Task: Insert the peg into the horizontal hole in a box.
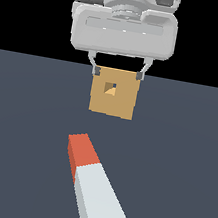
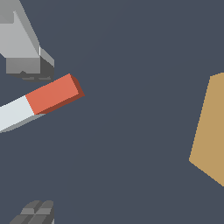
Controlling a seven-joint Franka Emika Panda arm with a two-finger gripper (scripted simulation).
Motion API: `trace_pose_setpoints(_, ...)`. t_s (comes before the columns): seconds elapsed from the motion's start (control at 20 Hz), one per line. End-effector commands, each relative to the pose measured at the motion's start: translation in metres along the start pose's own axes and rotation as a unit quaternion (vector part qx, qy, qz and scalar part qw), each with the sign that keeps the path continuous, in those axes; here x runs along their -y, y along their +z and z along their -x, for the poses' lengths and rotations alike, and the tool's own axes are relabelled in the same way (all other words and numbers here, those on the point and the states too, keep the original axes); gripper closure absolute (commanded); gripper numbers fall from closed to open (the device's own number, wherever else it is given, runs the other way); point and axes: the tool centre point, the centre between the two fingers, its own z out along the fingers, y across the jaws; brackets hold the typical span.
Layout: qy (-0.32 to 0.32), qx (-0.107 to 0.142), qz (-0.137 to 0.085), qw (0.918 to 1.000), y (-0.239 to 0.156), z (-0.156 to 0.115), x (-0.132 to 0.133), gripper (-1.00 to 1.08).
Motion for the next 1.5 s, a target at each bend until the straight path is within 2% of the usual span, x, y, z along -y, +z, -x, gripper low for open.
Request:
trace_pose_setpoints(0.0,0.0,0.0,0.0,1.0,0.0,0.0,0.0,-0.92)
trace_pose_setpoints(0.35,-0.01,-0.001,-0.001,1.0,0.005,0.007,0.002,-0.92)
trace_pose_setpoints(0.65,-0.033,-0.003,-0.003,0.9995,0.018,0.024,0.007,-0.92)
trace_pose_setpoints(1.05,-0.085,-0.008,-0.008,0.9963,0.047,0.062,0.015,-0.92)
trace_pose_setpoints(1.45,-0.146,-0.014,-0.014,0.989,0.082,0.108,0.018,-0.92)
